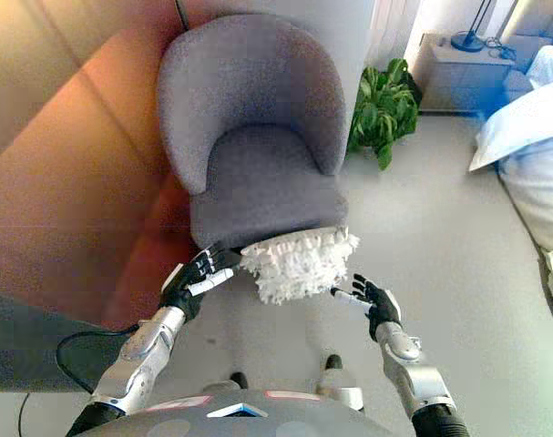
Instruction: Pick up the pillow and put it on the sofa.
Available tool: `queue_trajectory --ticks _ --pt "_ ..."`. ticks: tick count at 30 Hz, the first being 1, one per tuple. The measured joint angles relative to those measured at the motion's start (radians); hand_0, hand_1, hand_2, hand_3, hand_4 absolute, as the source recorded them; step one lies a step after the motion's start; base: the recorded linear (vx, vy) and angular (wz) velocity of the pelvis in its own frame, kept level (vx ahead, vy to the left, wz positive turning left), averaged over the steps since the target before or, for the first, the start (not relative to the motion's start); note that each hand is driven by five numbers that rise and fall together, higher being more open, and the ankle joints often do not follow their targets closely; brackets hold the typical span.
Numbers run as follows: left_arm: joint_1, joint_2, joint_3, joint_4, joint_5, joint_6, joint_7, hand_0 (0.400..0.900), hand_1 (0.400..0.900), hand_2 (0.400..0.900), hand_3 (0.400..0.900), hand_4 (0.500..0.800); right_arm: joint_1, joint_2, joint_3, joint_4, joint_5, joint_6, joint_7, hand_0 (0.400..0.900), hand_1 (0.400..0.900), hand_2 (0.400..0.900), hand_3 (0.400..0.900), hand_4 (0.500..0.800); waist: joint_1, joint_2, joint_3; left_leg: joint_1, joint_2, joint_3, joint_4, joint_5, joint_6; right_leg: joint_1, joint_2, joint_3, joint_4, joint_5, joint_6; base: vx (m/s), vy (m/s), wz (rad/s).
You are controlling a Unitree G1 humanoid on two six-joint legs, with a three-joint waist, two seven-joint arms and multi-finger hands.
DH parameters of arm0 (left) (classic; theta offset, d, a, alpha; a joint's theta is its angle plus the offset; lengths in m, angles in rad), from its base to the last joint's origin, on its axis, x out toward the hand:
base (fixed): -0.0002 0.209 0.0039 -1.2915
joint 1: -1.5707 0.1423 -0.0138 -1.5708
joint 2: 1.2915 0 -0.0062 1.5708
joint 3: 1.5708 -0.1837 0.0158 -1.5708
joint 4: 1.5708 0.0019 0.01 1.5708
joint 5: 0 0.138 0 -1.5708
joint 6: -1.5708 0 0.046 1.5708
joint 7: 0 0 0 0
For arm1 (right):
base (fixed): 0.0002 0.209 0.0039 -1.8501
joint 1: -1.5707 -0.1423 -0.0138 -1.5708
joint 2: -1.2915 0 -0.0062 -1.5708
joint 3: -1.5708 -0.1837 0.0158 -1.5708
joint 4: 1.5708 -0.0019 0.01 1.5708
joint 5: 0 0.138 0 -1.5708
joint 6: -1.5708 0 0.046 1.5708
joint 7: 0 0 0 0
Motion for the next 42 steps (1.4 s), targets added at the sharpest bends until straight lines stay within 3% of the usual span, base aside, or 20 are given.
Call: queue_trajectory --ticks 15,36,40,42 --pt "0.003 0.001 0.0 0.0 0.0 0.0 -0.019 0.9 0.9 0.9 0.9 0.8 0.003 0.017 0.003 0.0 0.0 0.0 -0.01 0.9 0.9 0.9 0.9 0.8 0.001 -0.017 -0.025 -0.003 0.0 -0.001 0.0 0.0 -0.001 -0.002 0.0 -0.002 0.0 0.0 0.0 0.0 -0.002 0.01" --pt "0.007 0.001 0.0 0.0 0.001 -0.001 -0.017 0.9 0.9 0.9 0.9 0.8 0.004 0.015 0.005 0.0 0.0 -0.005 -0.017 0.9 0.9 0.9 0.9 0.8 0.01 0.001 -0.021 -0.006 0.009 -0.003 0.017 0.0 0.0 -0.002 0.007 -0.002 0.0 -0.004 -0.006 0.03 -0.06 -0.01" --pt "0.003 0.003 0.0 0.001 0.0 -0.019 0.006 0.9 0.9 0.9 0.9 0.8 -0.003 0.014 0.01 0.005 0.0 -0.017 -0.011 0.9 0.9 0.9 0.9 0.8 0.021 -0.009 0.027 -0.072 0.03 -0.014 0.182 -0.035 0.023 -0.022 0.006 0.006 0.033 -0.019 -0.028 0.1 -0.131 -0.24" --pt "0.004 0.01 0.001 0.006 0.0 -0.027 0.023 0.9 0.9 0.9 0.9 0.8 -0.017 0.018 0.011 0.027 0.0 -0.021 0.006 0.9 0.9 0.9 0.9 0.8 0.037 -0.048 0.063 -0.146 0.025 -0.045 0.343 -0.004 0.018 -0.025 -0.013 0.028 0.037 -0.021 -0.033 0.23 -0.002 -0.17"
